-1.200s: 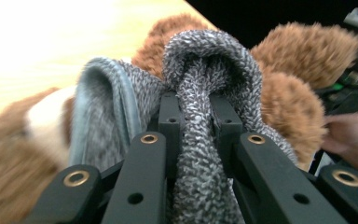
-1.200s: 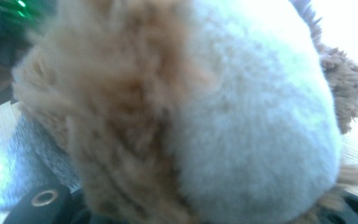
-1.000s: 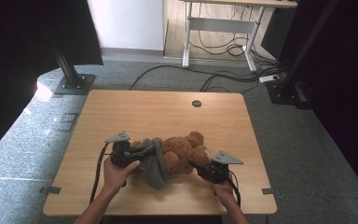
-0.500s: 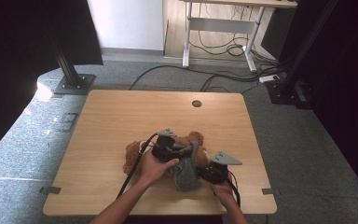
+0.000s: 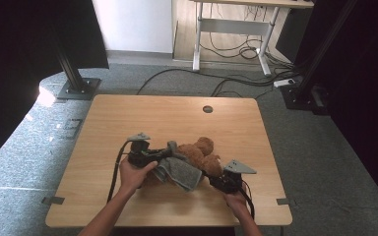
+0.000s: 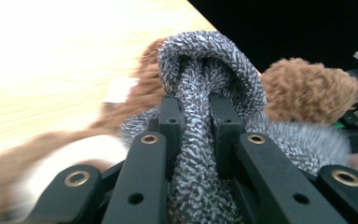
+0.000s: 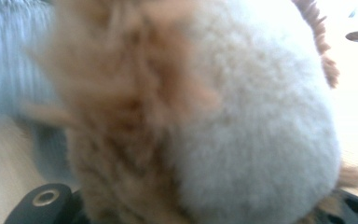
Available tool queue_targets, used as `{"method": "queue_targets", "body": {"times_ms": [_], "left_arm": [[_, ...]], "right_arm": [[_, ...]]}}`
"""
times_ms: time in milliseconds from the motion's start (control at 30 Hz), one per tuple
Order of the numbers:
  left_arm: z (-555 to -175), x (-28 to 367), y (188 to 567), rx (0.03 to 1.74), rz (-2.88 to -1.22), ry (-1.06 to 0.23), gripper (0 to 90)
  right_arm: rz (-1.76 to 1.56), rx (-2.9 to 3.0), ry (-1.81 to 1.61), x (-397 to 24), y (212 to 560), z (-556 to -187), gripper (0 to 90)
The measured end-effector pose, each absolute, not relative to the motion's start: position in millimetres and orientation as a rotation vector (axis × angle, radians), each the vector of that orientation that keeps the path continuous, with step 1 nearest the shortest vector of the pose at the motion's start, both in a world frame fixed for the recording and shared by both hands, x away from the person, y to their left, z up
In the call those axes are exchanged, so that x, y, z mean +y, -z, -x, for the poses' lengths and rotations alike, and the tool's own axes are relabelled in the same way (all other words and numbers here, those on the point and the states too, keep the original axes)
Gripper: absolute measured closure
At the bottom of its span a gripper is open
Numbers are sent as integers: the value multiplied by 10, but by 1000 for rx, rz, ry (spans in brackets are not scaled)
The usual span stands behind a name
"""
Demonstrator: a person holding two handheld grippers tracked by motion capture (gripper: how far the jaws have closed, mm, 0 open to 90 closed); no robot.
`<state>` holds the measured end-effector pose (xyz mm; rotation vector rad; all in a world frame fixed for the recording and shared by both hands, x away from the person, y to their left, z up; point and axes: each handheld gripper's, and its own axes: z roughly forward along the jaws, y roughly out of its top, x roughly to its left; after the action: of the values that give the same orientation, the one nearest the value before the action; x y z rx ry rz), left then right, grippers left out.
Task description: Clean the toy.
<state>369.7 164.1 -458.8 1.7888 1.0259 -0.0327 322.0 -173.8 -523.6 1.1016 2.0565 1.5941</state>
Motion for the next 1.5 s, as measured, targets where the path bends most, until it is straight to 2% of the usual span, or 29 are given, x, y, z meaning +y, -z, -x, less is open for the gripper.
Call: {"method": "queue_targets", "body": {"times_ms": [167, 500, 933, 1300, 1500], "left_arm": [[-3609, 1885, 4555, 1029, -1759, -13, 778], [-3472, 2132, 4561, 1057, -1731, -93, 775], [-3455, 2582, 4753, 1193, -1710, -129, 774], [-3302, 3154, 4739, 1270, -1646, -147, 767], [-3246, 3334, 4770, 1309, -1636, -166, 766]], "right_arm": [[-1109, 2056, -1577, -1715, 5241, -3211, 614], [-1125, 2049, -1562, -1715, 5255, -3199, 613], [-1145, 2040, -1564, -1711, 5274, -3194, 611], [-1159, 2042, -1573, -1723, 5288, -3201, 609], [-1163, 2038, -1570, -1723, 5289, -3210, 609]]}}
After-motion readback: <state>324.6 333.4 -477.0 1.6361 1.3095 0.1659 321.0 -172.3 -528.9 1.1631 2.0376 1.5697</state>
